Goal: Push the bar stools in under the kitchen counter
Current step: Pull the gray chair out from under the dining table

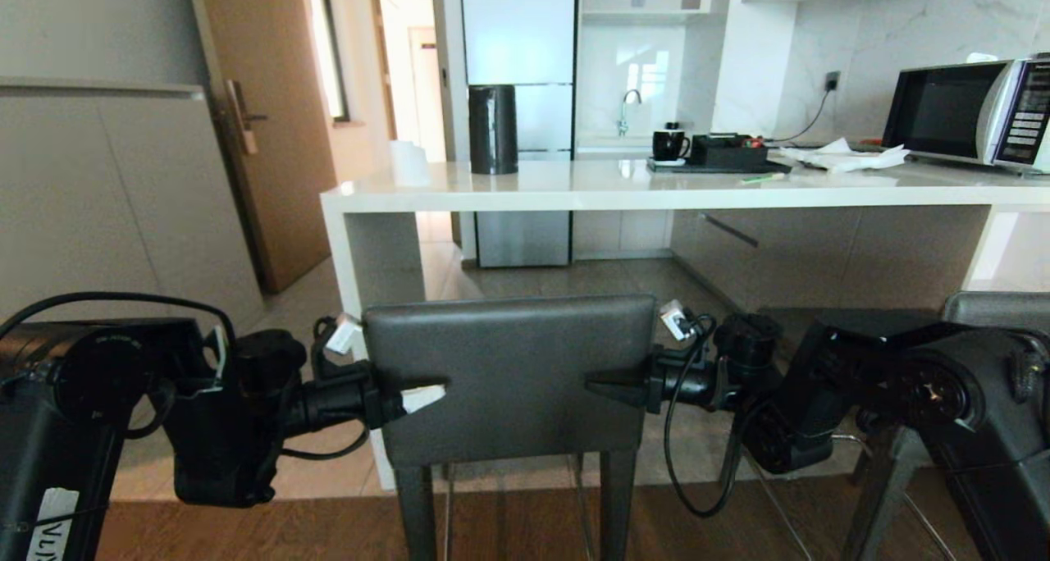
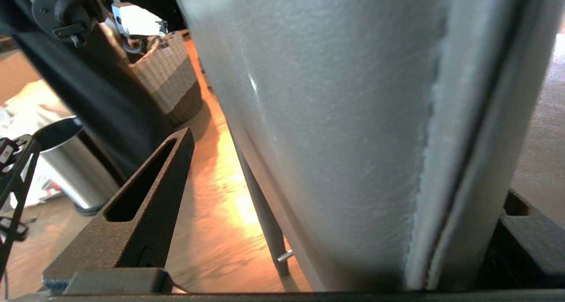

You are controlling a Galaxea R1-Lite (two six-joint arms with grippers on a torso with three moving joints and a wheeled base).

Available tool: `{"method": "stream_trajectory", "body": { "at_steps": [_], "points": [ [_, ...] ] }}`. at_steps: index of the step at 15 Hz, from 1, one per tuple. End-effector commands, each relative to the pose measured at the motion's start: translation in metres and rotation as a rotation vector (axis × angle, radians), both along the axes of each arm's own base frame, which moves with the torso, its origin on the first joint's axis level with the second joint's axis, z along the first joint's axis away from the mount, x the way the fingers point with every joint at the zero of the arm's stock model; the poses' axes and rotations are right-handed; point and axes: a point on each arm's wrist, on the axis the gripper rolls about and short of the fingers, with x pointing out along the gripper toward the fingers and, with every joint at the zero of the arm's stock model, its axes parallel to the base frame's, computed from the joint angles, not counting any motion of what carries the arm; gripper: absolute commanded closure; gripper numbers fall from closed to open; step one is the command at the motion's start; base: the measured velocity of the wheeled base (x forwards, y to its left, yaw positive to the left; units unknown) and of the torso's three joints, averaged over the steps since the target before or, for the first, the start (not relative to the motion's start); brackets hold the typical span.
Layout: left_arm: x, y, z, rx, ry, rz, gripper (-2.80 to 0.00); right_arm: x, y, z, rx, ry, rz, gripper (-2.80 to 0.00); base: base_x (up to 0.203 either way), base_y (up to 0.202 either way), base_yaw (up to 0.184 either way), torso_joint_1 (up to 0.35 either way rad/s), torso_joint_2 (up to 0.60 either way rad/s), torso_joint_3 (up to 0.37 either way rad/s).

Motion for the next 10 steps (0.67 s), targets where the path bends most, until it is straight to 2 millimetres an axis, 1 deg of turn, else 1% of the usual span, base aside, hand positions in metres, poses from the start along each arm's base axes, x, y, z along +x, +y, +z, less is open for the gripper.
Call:
{"method": "stream_trajectory", "body": {
  "at_steps": [1,8,9,10],
  "points": [
    [-0.0008,-0.0013,0.0008,-0.002,-0.004,-0.009,-2.8,-0.002,-0.0002,0.0047,0.005,-0.015,0.007,-2.8,-0.193,0.0,0.0,-0.002,0.01,0.003],
    [-0.0035,-0.0045,0.0,0.005,-0.006,-0.013,-2.8,-0.0067,-0.0026,0.0028,0.005,-0.013,0.005,-2.8,-0.191,0.0,-0.002,0.001,0.0,0.002],
    [-0.0032,-0.0057,0.0002,0.006,-0.008,-0.007,-2.8,-0.0064,-0.004,0.0026,0.005,-0.013,0.001,-2.8,-0.092,0.0,0.0,-0.008,0.0,0.004],
    [-0.003,-0.0069,0.0005,0.006,-0.01,-0.007,-2.8,-0.0062,-0.0047,0.0033,0.005,-0.014,-0.001,-2.8,0.0,0.0,0.0,0.0,0.0,0.0]
  ]
}}
